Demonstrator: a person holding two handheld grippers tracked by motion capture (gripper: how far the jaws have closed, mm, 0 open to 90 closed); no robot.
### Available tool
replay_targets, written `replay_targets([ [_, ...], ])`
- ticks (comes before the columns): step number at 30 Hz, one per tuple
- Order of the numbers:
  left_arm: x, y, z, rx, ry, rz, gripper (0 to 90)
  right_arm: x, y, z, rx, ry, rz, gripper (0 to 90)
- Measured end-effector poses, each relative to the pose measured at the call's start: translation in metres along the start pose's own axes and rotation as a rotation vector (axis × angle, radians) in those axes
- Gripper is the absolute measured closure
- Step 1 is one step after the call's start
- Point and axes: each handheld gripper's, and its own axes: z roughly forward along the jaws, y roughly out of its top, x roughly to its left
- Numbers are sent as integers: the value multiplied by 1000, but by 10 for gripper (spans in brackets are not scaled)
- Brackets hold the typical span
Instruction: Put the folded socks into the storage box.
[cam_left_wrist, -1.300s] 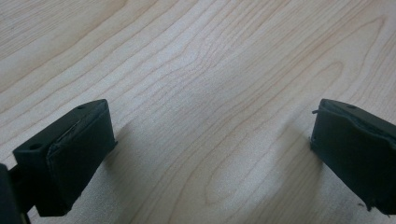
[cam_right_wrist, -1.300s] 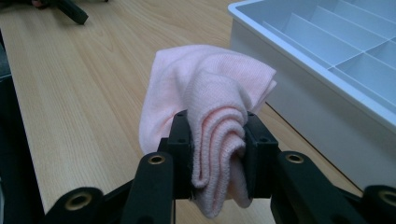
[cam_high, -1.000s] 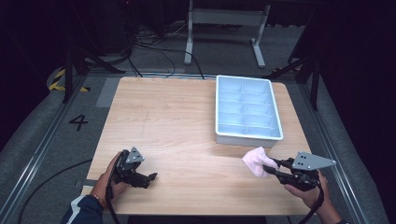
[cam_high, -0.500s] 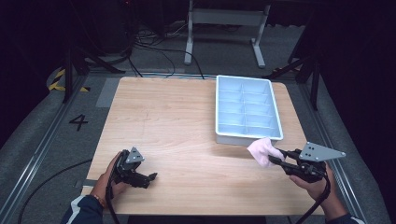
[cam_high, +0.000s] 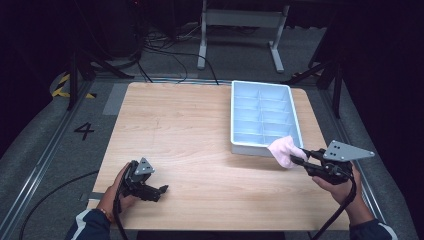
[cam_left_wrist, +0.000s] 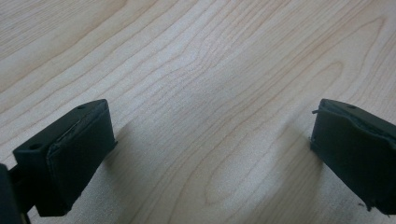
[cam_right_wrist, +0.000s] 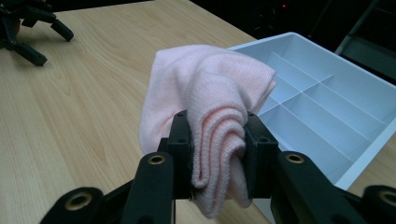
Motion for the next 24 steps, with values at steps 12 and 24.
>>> replay_targets([
  [12,0,0,0,1,-2,2,0,-16,22,14,1,-14,-20,693],
  [24,1,0,0,1,0,7,0,-24,35,29,9,-17,-19,693],
])
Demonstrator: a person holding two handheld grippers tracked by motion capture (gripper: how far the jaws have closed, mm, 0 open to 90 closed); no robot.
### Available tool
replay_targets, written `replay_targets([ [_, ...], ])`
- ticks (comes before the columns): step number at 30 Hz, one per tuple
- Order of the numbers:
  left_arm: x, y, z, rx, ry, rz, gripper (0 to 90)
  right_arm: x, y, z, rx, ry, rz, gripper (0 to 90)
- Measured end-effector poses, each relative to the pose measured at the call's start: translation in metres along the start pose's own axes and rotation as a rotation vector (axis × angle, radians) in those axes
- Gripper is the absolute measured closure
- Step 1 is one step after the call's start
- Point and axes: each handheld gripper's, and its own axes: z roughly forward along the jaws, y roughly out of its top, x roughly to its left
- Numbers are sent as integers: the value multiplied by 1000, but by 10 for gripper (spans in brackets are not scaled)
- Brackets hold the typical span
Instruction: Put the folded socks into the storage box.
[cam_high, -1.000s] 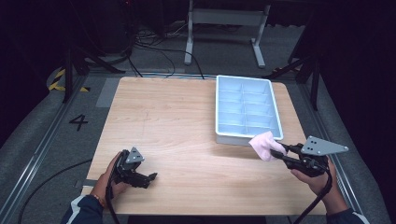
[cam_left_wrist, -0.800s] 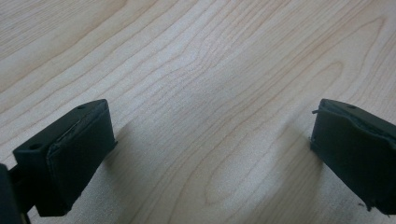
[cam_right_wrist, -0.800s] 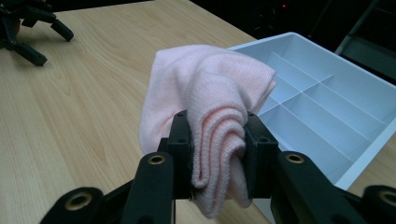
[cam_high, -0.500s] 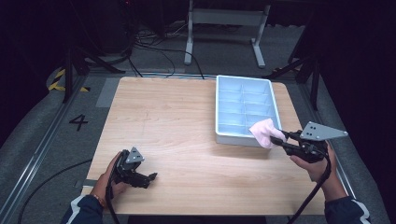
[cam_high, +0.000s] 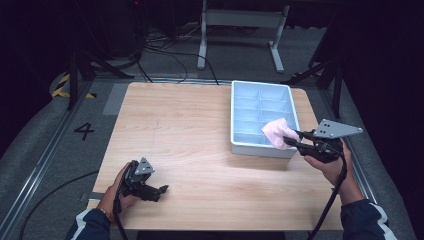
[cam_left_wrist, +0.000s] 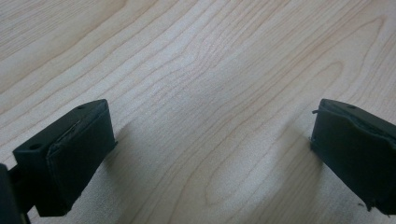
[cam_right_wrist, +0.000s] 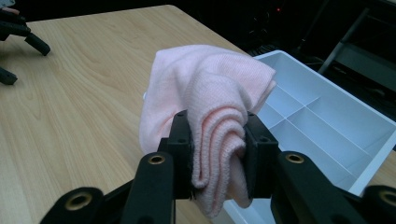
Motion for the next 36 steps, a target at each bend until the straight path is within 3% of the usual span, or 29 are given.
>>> replay_targets([
  [36,0,0,0,-1,-2,-3,0,-17,18,56,97,-25,-8,693],
])
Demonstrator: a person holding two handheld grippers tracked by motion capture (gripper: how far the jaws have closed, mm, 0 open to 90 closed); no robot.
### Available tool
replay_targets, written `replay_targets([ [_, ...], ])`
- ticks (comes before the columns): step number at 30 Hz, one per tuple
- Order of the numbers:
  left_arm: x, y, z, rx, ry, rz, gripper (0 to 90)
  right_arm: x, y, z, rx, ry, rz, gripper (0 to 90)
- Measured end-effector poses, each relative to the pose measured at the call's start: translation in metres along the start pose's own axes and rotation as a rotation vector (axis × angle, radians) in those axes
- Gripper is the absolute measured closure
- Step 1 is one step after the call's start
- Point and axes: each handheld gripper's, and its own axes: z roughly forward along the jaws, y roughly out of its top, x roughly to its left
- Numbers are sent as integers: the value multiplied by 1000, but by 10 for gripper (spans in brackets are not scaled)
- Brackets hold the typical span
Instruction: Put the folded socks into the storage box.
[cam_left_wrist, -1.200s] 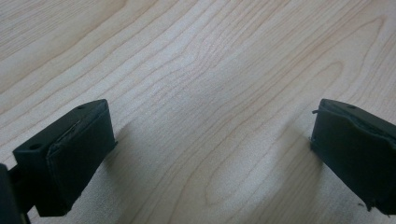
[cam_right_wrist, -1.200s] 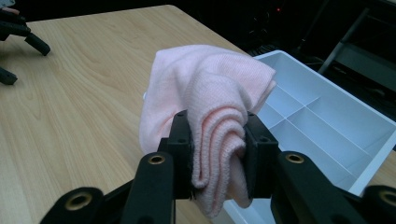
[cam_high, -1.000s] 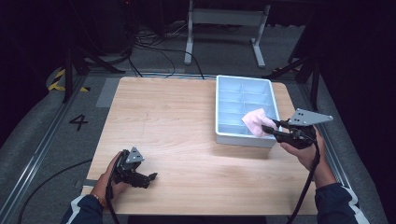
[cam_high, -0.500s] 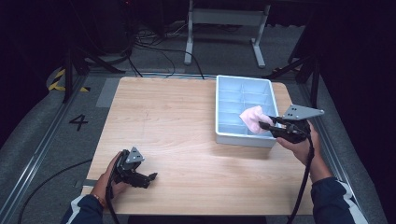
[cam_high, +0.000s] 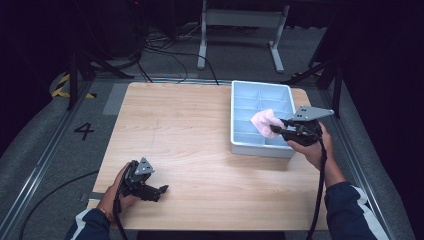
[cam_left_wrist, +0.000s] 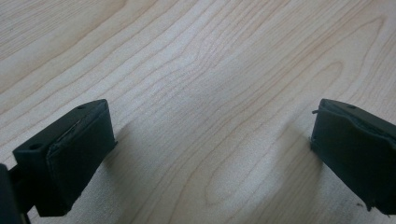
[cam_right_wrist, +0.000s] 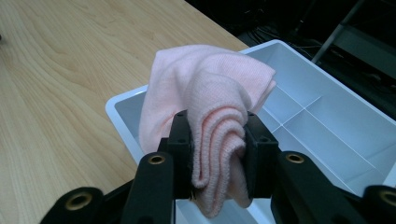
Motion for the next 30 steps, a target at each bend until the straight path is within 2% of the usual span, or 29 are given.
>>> replay_targets([
  [14,0,0,0,1,2,4,0,-2,8,30,60,-11,-19,693],
  [21,0,0,0,1,2,5,0,-1,8,48,109,-10,-39,693],
  [22,0,0,0,1,0,2,0,-1,7,53,131,-20,-50,693],
  [26,0,0,0,1,2,5,0,-2,6,59,147,-29,-54,693],
  [30,0,0,0,1,1,3,0,-5,5,69,186,-47,-68,693],
])
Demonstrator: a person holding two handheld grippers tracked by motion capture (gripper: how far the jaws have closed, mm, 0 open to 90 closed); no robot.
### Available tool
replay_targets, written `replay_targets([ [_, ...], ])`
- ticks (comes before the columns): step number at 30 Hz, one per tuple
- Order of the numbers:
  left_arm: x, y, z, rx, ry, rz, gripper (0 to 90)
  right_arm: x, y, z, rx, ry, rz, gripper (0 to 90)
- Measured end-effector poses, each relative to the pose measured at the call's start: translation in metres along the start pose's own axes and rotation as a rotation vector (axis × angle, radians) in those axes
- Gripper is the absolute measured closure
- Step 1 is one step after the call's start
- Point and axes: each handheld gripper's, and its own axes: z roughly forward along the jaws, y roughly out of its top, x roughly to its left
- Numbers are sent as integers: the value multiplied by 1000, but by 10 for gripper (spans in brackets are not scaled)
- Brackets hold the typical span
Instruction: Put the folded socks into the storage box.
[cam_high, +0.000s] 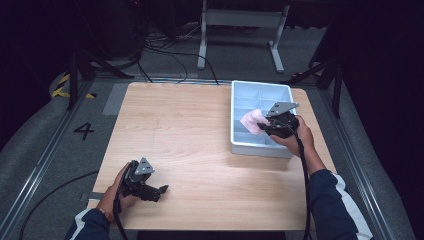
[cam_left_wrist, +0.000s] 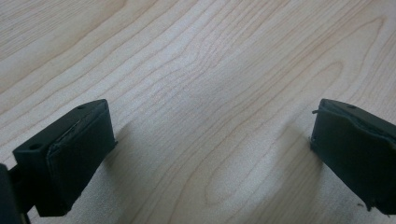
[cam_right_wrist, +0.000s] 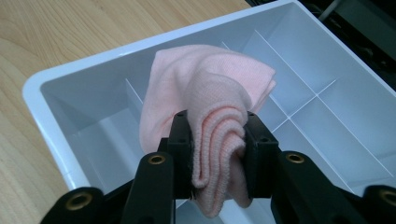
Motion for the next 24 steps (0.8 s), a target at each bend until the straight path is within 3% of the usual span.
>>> replay_targets([
  [8,0,0,0,-1,-2,-3,0,-2,0,14,34,-5,-7,693],
  [16,0,0,0,0,0,0,0,0,1,32,83,-18,-57,693],
  [24,0,0,0,-1,-1,-2,0,-5,-1,37,77,-42,-30,693],
])
